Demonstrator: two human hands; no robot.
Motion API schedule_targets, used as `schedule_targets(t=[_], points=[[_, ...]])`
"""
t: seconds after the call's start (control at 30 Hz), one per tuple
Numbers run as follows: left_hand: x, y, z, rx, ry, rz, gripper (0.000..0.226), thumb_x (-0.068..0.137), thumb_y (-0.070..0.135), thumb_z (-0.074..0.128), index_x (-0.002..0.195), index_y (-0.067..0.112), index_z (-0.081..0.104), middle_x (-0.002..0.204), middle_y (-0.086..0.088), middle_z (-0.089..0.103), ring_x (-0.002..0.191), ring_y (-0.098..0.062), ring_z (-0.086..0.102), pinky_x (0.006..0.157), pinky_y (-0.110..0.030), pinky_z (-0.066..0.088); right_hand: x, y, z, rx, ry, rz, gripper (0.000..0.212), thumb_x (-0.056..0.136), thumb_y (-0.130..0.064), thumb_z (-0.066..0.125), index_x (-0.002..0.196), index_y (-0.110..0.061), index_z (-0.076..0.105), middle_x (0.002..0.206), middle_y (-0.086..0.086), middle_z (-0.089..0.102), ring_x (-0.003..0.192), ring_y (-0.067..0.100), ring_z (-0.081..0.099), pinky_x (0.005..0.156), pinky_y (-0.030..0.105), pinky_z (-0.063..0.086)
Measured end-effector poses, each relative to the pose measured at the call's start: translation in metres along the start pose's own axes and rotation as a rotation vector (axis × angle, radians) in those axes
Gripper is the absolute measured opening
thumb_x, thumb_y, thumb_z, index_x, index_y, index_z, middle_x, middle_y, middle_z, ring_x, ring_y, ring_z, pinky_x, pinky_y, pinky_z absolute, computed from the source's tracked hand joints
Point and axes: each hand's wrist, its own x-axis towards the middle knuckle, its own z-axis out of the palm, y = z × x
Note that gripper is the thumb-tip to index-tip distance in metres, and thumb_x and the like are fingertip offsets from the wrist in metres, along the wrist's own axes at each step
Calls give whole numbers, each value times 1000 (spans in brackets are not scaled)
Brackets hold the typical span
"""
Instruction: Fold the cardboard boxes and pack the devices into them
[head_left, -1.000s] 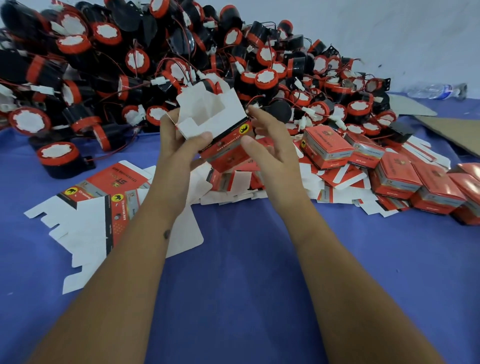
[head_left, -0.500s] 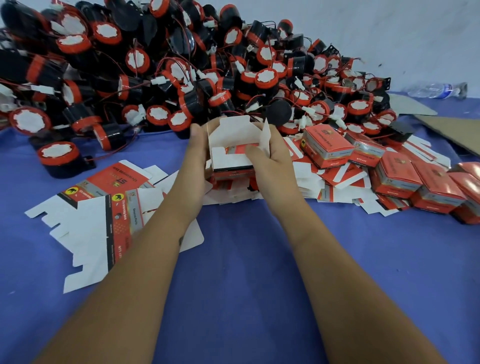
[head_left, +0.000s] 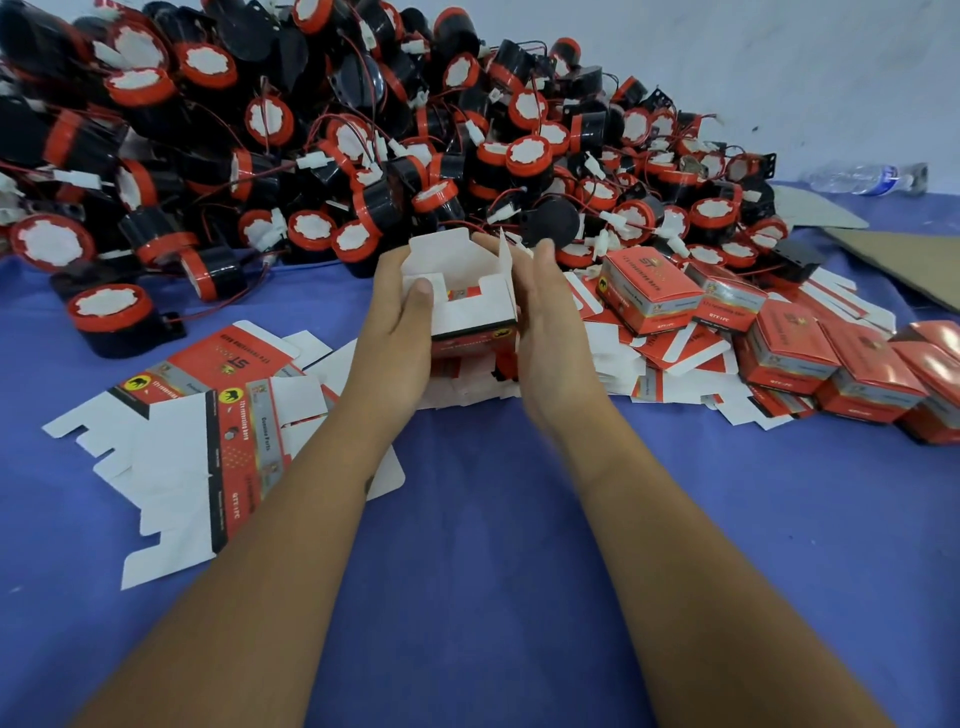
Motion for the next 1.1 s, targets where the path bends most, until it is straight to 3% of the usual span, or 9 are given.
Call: schedule_targets(t=[0.1,0.2,0.27,0.37,0.5,0.7,0.87,1.0,1.1], points=[[1,2,0,-17,4,-44,46,108,35,31,95,78,39,106,34,56,95,8,59,69,-14,49,3,3,-1,-44,-26,-75,21,89,-31,57,105,-36,69,111,-9,69,108,12,64,94,37,54],[0,5,2,-94,21,-65,58,107,32,35,82,82,43,101,36,56,93,6,61,69,-16,51,4,8,-1,-71,-17,-134,29,92,-7,53,105,-31,63,98,-11,67,91,5,63,80,25,55],[2,2,4,-229,62,-28,53,107,18,39,88,64,58,108,23,63,95,-2,65,70,-23,55,4,9,1,-62,-35,-140,31,93,-2,50,106,-28,61,99,-9,65,90,6,62,78,26,55],[3,2,2,-494,39,-51,51,100,0,44,71,33,69,125,6,63,107,-16,65,80,-31,57,3,8,4,-32,-56,-154,29,93,-2,48,101,-27,61,94,-17,66,87,2,61,72,22,52],[1,-1,1,-635,-36,-90,45,96,15,36,70,23,72,136,-2,59,121,-23,59,85,-33,56,4,8,2,24,-41,-127,27,93,-7,44,99,-26,62,93,-14,65,89,7,61,74,27,52],[5,-4,-1,-432,-66,-54,32,91,16,43,107,29,67,114,0,70,102,-18,67,76,-33,57,5,5,-3,84,-40,-74,21,82,-20,55,101,-23,64,103,4,67,95,20,62,78,38,53],[6,-1,-4,-530,-106,-135,25,79,36,58,87,24,78,107,6,74,104,-15,69,85,-35,58,3,6,-4,-117,-14,-151,21,91,-8,56,93,-27,65,89,-14,67,84,3,62,69,20,53],[7,-5,-3,-382,-91,-47,22,83,25,55,73,34,73,119,7,67,116,-18,61,100,-45,50,3,6,-2,-129,-4,-166,21,92,-6,54,97,-23,65,85,-18,66,81,-2,60,66,14,50],[6,-6,-2,-317,-72,-54,23,82,23,54,85,37,71,122,6,64,118,-21,59,103,-52,50,2,6,-4,-81,-28,-145,26,90,-8,45,99,-22,65,88,-14,67,81,0,61,67,18,51]])
